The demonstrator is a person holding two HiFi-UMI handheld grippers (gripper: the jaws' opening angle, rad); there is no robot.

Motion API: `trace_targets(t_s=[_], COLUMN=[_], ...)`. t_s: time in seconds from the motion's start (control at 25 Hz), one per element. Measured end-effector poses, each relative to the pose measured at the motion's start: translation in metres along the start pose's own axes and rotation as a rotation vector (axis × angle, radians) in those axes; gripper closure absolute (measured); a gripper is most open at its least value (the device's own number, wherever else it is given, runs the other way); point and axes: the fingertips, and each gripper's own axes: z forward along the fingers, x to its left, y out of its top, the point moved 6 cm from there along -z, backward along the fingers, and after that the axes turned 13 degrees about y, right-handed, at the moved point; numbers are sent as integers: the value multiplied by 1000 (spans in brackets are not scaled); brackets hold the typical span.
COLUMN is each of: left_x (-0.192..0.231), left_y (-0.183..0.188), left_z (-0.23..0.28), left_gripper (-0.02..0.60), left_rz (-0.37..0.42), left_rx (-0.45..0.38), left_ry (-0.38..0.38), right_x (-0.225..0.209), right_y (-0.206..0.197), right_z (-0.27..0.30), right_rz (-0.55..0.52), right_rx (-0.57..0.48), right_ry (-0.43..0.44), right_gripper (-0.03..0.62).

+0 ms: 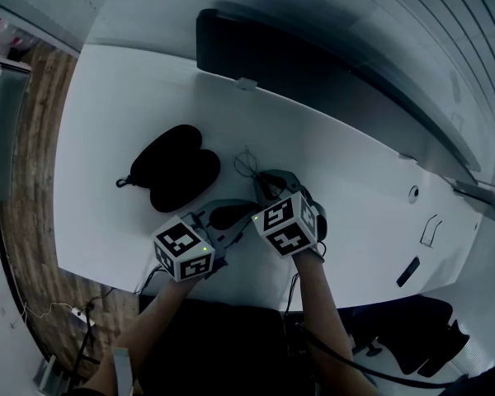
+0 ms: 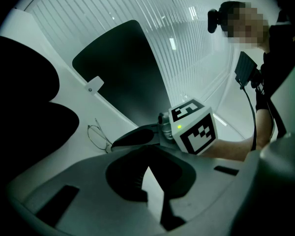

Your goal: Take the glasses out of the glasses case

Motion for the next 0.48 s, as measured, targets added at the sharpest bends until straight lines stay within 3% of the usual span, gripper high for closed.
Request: trace_targets(t_s=[0.48], left_x=[9], left_y=[2], left_z=[-7], left_gripper=[575], left_rz=[24], left_rx=[13], left_ry=[41], right_x=[2], right_y=[-2], right_z=[4], right_rz=[-1], right_rx=[10], right_ry=[-49], right_gripper=[556])
